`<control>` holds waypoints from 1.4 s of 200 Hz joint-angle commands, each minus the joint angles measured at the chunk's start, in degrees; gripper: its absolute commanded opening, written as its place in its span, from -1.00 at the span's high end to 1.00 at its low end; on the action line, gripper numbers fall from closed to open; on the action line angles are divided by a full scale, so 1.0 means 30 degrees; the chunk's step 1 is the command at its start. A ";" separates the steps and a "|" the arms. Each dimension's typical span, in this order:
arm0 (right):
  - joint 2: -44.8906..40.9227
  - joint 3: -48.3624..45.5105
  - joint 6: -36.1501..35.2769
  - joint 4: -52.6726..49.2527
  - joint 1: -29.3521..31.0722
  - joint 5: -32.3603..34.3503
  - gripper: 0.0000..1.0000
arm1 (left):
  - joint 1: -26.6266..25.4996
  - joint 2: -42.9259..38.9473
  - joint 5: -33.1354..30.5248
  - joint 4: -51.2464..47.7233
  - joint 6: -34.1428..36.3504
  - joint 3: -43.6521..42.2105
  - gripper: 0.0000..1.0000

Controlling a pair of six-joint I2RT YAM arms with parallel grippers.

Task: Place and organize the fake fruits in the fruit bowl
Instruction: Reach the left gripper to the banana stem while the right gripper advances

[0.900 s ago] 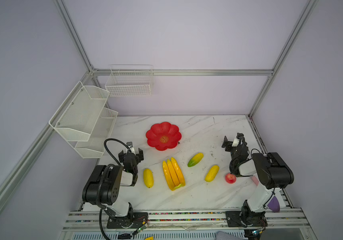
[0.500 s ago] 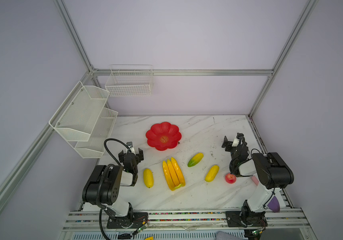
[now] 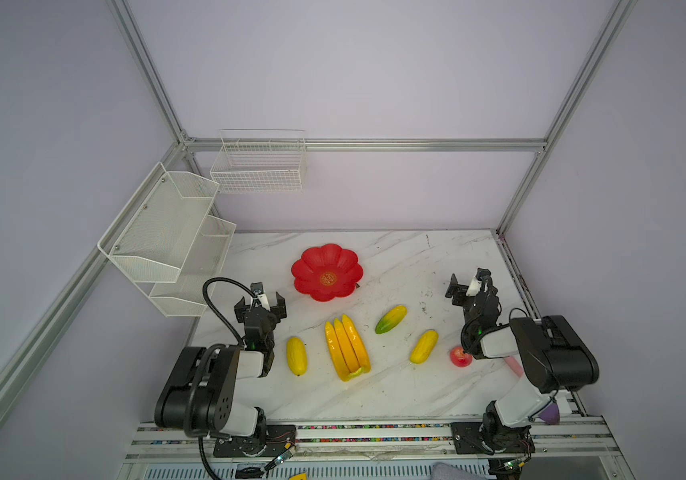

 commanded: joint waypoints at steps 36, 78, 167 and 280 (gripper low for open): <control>-0.7743 0.2159 0.3893 -1.0497 0.2409 -0.7461 -0.95 | -0.6856 -1.1167 0.2707 -1.1010 -0.2362 0.1771 -0.91; -1.2943 0.0606 0.4069 -1.5497 0.4955 -1.0833 -0.94 | -1.0312 -1.4444 0.9246 -1.7539 -0.3240 0.3197 -0.84; -1.6587 0.0278 0.7546 -2.1652 0.6657 -1.3738 -0.94 | -1.9652 -1.2697 0.5278 -1.7233 0.0906 0.2036 -0.79; -1.6764 -0.0392 0.8320 -2.0795 0.7422 -1.4297 -0.95 | -1.9692 -1.0289 0.4984 -1.6204 0.0720 0.1429 -0.58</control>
